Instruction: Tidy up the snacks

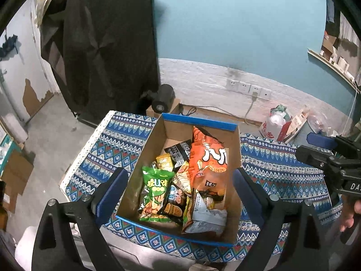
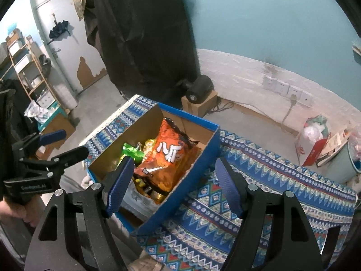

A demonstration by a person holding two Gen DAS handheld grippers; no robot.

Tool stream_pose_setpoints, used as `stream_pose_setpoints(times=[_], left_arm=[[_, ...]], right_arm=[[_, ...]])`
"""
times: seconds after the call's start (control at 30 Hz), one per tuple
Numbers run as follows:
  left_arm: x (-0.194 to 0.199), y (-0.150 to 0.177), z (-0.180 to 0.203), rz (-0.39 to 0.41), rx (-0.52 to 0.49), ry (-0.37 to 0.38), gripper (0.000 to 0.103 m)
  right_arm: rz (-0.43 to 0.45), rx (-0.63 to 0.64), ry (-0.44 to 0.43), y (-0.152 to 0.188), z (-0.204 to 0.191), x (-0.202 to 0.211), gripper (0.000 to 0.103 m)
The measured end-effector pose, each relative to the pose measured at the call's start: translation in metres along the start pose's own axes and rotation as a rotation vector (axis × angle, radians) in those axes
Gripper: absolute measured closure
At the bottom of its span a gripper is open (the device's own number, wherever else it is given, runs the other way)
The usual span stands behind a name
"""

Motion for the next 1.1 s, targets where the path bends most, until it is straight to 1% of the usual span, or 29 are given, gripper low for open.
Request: stream_pose_setpoints(times=[0.17,0.87,1.1], left_arm=[[0.003,0.0,0.006,0.011,-0.014,-0.005,0.004],[0.006,0.002,0.02,0.016,-0.072,0.0,0.004],[0.006,0.002,0.022,0.016,-0.073,0.003,0.004]], right_arm=[[-0.002,-0.006,0.009,0.006,0.008,0.004,0.029],[0.0,-0.012,0.014,0.009,0.014,0.007,0.028],[-0.005,-0.014,0.017,0.011,0.016,0.007,0.028]])
Point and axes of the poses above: each gripper's, at about its wrist camera, not at the fingertips, and x roughly against the way its jaws point, z to its right, y to its underside, the point moved 10 cm from there along -x, roughly the way its jaws point, and after that the axes turned 12 degrees about x, right-handed, at the moved point
